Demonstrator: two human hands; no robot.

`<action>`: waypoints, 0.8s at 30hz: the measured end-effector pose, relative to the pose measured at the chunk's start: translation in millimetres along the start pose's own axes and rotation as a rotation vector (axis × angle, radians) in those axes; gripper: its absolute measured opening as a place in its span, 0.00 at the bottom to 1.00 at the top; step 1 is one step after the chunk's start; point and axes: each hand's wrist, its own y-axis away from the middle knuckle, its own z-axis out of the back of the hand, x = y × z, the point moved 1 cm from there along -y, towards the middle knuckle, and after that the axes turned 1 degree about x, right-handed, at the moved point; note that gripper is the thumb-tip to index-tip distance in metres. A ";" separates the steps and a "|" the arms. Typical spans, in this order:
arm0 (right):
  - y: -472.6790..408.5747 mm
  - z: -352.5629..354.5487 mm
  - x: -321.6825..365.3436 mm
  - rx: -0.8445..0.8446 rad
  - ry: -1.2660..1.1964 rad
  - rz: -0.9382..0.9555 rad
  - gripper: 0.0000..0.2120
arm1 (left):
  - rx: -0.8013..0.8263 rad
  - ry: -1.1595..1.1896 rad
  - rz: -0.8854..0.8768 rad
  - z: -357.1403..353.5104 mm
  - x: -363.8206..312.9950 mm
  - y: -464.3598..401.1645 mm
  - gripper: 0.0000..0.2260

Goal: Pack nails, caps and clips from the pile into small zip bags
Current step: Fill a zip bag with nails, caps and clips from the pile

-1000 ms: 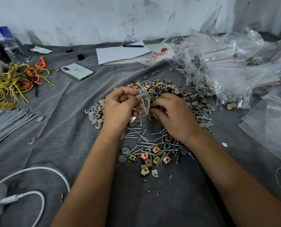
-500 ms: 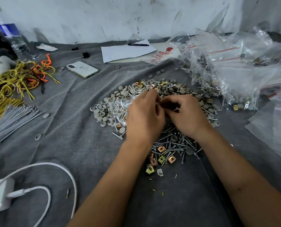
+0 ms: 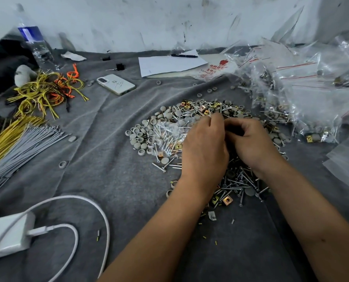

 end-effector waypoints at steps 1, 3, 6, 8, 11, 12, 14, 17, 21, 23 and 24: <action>-0.1 0.0 1.0 -0.009 -0.017 -0.010 0.14 | 0.006 -0.004 -0.011 0.1 -1.1 0.2 0.07; -0.5 0.2 2.9 -0.016 -0.057 -0.036 0.12 | 0.012 -0.004 -0.027 0.8 -2.8 0.5 0.08; -0.1 -0.1 5.1 -0.003 -0.083 -0.057 0.14 | 0.008 0.009 -0.036 0.6 -3.1 1.4 0.07; 0.5 -0.9 5.7 -0.016 -0.091 -0.055 0.16 | -0.003 0.015 -0.035 -0.3 -1.6 1.0 0.07; 1.0 -1.1 6.4 -0.023 -0.009 -0.032 0.18 | -0.053 0.037 -0.011 -0.6 3.7 -1.2 0.05; 1.2 -1.0 6.1 -0.007 0.040 -0.019 0.18 | -0.077 0.059 0.006 -0.4 6.1 -1.8 0.05; 2.5 -0.6 6.9 0.026 0.085 0.006 0.19 | -0.125 0.125 0.061 0.5 11.4 -2.5 0.05; 4.2 -0.1 10.1 0.007 0.032 0.066 0.17 | -0.219 0.256 0.139 4.9 19.1 -5.7 0.06; -1.9 6.3 5.5 -0.141 0.044 0.061 0.12 | -0.370 0.513 0.397 14.9 35.7 -14.9 0.08; -3.2 10.9 1.2 -0.183 0.204 0.065 0.07 | -0.436 0.679 0.526 18.7 44.8 -17.9 0.09; -2.8 12.4 -0.1 -0.174 0.320 0.094 0.06 | -0.457 0.740 0.567 20.2 48.6 -19.3 0.09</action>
